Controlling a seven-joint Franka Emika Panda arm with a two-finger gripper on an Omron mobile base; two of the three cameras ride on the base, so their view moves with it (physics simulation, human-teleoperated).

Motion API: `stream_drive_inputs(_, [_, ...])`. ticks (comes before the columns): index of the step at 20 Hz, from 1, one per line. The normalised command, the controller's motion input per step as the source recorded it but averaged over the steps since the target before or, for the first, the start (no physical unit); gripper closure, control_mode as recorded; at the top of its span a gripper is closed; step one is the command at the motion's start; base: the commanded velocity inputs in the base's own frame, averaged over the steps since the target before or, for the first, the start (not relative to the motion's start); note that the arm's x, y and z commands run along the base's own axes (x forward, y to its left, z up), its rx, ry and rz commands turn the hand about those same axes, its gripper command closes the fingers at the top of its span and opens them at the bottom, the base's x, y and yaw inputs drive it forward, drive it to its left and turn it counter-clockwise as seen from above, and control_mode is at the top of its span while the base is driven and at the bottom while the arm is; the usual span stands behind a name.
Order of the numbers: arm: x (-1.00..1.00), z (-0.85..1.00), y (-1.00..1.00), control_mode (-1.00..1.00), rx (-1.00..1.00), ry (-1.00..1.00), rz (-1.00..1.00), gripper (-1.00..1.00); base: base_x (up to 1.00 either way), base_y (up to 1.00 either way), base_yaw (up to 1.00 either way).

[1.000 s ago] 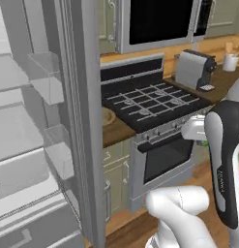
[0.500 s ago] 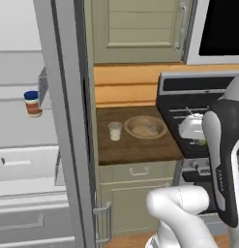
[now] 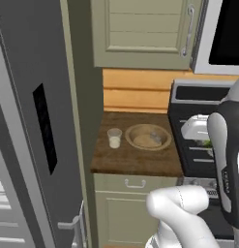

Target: Grab a lemon wedge from the fridge and one ice cube from the ice bowl, and put them in the glass of lemonade.

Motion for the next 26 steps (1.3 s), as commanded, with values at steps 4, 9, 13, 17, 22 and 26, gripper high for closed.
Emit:
stream_drive_inputs(4, [0.0,0.0,0.0,1.0,0.0,0.0,0.0,1.0,0.85,-0.38,0.07])
stream_drive_inputs(9, [0.0,0.0,0.0,1.0,0.0,0.0,0.0,1.0,0.23,-0.06,0.01])
stream_drive_inputs(13, [0.0,0.0,0.0,1.0,0.0,0.0,0.0,1.0,0.0,0.0,0.0])
stream_drive_inputs(17, [0.0,0.0,0.0,1.0,0.0,0.0,0.0,1.0,0.0,0.0,0.0])
stream_drive_inputs(22, [0.59,-0.04,0.17,-1.0,0.0,0.0,0.0,1.0,0.03,0.0,0.0])
stream_drive_inputs(26, [1.0,-0.25,0.58,-1.0,0.0,0.03,0.01,1.0,0.0,0.0,0.0])
